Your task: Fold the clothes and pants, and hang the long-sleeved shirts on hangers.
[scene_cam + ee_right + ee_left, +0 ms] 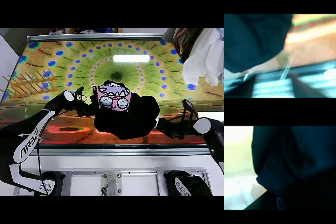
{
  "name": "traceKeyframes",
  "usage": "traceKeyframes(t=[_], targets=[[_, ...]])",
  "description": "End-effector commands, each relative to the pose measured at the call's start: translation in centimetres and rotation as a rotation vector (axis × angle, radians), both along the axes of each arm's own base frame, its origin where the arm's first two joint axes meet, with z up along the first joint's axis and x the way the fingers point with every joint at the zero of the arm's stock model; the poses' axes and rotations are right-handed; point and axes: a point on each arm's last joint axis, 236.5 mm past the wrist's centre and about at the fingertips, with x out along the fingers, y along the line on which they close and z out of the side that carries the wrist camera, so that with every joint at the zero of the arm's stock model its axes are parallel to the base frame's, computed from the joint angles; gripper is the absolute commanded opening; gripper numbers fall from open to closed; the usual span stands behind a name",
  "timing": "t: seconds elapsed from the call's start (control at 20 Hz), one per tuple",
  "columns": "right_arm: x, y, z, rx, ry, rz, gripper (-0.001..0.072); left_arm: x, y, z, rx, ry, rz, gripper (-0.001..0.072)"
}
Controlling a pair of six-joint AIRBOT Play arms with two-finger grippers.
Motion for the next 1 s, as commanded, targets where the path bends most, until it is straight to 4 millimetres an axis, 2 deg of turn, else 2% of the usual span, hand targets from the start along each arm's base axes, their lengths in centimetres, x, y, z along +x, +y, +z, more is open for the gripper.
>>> traceKeyframes(t=[0.0, 0.05, 0.1, 0.15, 0.4, 0.55, 0.75, 0.8, 0.85, 0.9, 0.95], targets=[[-1.4, 1.4, -3.7, 0.129, 0.113, -0.243, 0.0565, 0.3, 0.2, 1.5, 0.000, -0.068, -0.021, 0.0020], [-1.3, 2.2, -4.4, 0.148, 0.101, -0.251, 0.0558, 0.2, 0.3, 1.7, 0.002, -0.078, -0.019, 0.0020], [-1.2, 2.8, -5.2, 0.146, 0.083, -0.252, 0.0482, -0.1, 0.4, 1.7, 0.002, -0.076, -0.020, 0.0020], [-1.1, 3.5, -5.8, 0.145, 0.074, -0.257, 0.0470, -0.2, 0.4, 1.7, 0.002, -0.072, -0.023, 0.0020], [0.2, 9.1, -8.6, 0.181, 0.035, -0.228, 0.0475, -0.4, 0.3, 1.7, -0.001, -0.068, -0.027, 0.0020], [2.1, 11.5, -8.7, 0.213, -0.050, -0.243, 0.0475, -0.4, 0.3, 1.7, -0.002, -0.067, -0.027, 0.0020], [3.5, 13.4, -8.3, 0.193, -0.118, -0.151, 0.0472, -0.6, 0.2, 1.9, -0.010, -0.060, -0.028, 0.0020], [4.0, 13.7, -8.0, 0.183, -0.140, -0.117, 0.0338, -0.6, 0.2, 2.2, -0.012, -0.065, -0.030, 0.0020], [4.6, 14.1, -7.3, 0.170, -0.181, -0.062, 0.0007, -0.4, 0.1, 3.0, -0.016, -0.083, -0.030, 0.0020], [5.6, 14.3, -6.3, 0.158, -0.235, -0.012, 0.0017, -0.2, 0.1, 4.2, -0.020, -0.113, -0.029, 0.0020], [6.4, 14.6, -4.9, 0.150, -0.280, 0.046, 0.0016, 0.3, 0.2, 6.2, -0.031, -0.161, -0.024, 0.0020]])
